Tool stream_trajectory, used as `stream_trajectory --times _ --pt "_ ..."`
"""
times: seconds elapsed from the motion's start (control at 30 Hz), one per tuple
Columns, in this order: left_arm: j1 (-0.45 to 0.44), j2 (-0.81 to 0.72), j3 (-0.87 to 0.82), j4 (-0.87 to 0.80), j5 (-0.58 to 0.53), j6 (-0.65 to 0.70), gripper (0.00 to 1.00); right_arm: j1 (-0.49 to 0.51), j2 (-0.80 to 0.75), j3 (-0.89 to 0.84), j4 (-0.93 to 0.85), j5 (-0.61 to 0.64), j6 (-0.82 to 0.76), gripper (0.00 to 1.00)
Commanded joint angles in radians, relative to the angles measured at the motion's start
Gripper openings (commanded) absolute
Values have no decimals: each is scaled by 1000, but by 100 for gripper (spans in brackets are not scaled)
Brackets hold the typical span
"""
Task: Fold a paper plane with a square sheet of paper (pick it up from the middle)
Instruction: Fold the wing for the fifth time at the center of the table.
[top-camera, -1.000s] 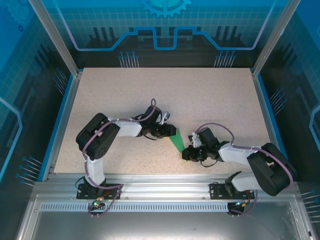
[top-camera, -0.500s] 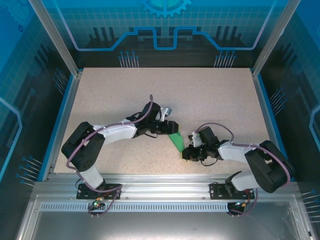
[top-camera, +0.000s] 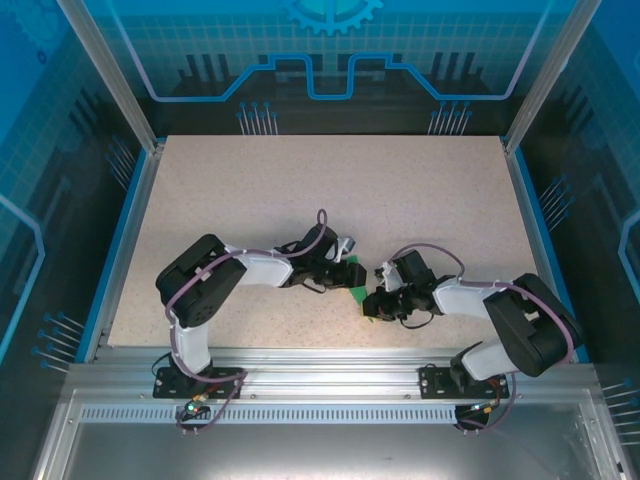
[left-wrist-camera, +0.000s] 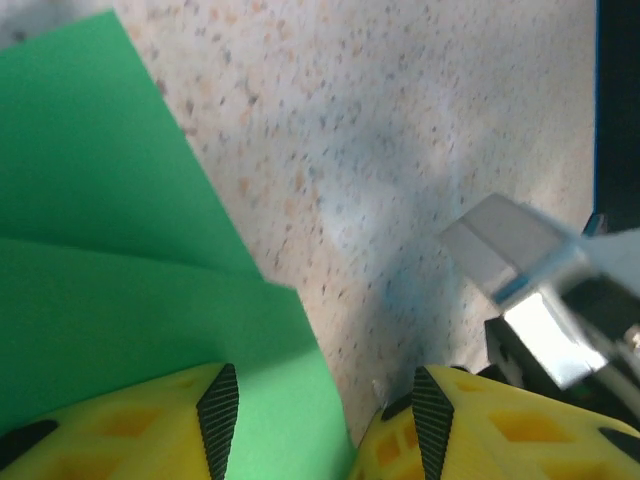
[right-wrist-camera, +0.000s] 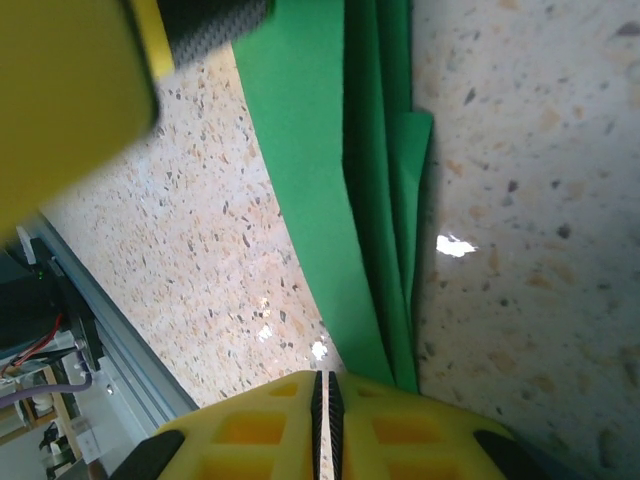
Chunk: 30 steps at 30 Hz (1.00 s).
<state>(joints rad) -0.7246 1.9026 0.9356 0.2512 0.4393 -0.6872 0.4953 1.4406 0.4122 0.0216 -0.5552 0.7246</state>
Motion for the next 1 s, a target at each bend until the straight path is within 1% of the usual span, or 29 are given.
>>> stream_trajectory --times 0.0,0.23,0.43,0.6,0.7,0.8,0.97 --pt "24 39 6 11 -32 -3 53 0 29 -21 -7 72 -23 13" --pt "138 5 -29 -29 -45 49 53 -7 8 -45 -42 81 -44 13" --pt "198 18 18 -90 -33 89 53 -13 4 -47 -44 75 -45 13" --pt "216 11 53 -144 -64 99 53 -14 3 -35 -49 71 -48 13" --pt "220 -22 55 -170 -86 109 54 -15 3 -24 -48 70 -45 13" --pt "221 -88 36 -179 -96 105 54 -16 10 -9 -36 71 -42 13" --pt "210 -254 -39 -166 -95 60 55 -17 63 52 -3 46 -41 13"
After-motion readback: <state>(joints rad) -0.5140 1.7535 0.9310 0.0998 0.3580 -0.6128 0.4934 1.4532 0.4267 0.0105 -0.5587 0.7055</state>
